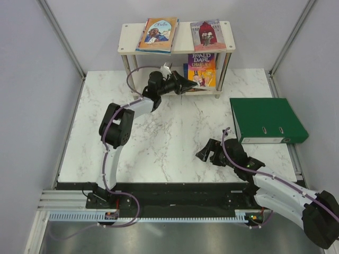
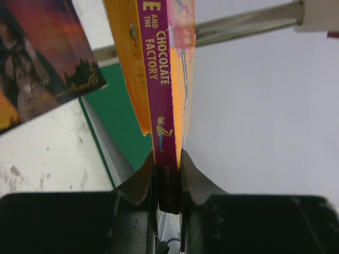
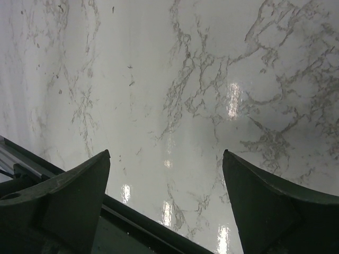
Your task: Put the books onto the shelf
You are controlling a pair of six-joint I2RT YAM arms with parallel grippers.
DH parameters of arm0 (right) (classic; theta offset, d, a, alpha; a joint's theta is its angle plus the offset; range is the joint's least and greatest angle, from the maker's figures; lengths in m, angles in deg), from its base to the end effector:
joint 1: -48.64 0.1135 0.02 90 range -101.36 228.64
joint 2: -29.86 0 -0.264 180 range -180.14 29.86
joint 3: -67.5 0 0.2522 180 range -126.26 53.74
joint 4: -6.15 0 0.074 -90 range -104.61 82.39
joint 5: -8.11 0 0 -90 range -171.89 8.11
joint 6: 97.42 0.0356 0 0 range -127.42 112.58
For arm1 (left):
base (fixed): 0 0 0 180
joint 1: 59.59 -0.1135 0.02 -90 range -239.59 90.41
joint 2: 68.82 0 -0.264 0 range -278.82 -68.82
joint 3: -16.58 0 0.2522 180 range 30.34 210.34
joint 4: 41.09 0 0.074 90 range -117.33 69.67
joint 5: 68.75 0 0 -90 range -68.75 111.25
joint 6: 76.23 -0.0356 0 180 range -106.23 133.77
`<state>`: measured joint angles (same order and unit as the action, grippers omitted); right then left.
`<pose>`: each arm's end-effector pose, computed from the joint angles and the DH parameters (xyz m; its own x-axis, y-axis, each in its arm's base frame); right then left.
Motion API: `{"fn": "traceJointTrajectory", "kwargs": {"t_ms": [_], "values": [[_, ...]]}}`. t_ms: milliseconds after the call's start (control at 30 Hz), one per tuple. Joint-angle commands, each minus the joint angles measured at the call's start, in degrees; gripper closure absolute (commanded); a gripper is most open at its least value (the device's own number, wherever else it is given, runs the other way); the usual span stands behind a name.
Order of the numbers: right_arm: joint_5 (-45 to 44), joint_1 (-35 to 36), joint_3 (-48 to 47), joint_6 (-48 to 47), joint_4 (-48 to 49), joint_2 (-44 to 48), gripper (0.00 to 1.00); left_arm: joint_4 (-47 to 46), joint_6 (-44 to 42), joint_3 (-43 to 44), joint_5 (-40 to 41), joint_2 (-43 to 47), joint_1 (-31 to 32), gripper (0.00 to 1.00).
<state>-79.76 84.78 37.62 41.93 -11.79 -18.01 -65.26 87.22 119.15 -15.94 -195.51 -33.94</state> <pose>0.1377 0.1022 0.1671 -0.7743 0.3734 -0.5109 -0.0402 0.7767 0.6286 0.4507 -0.2403 0.2222 -0.8527 -0.4377 -0.2854 0.2542 0.1297 -0.9584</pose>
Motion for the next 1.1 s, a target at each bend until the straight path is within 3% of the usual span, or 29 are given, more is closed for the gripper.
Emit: {"fn": "traceJointTrajectory", "kwargs": {"t_ms": [0, 233, 667, 1033, 1067], "values": [[1.5, 0.2, -0.1, 0.3, 3.6, -1.6, 0.07, -4.8, 5.4, 14.3, -1.3, -6.8, 0.1, 0.98], [1.9, 0.2, -0.4, 0.2, 3.8, -3.2, 0.06, 4.8, 4.2, 26.0, 0.5, -14.1, 0.1, 0.98], [2.1, 0.2, -0.3, 0.2, 3.8, -3.7, 0.06, 9.4, 3.1, 23.2, 2.5, -15.6, -0.2, 0.94], [2.0, 0.2, -0.6, 0.3, 3.8, -4.6, 0.06, 15.3, 0.1, 22.2, 3.1, -14.1, -1.6, 0.66], [2.1, 0.2, -0.6, 0.3, 3.8, -4.6, 0.05, 16.2, 0.0, 22.4, 2.9, -14.2, -1.7, 0.6]]}}
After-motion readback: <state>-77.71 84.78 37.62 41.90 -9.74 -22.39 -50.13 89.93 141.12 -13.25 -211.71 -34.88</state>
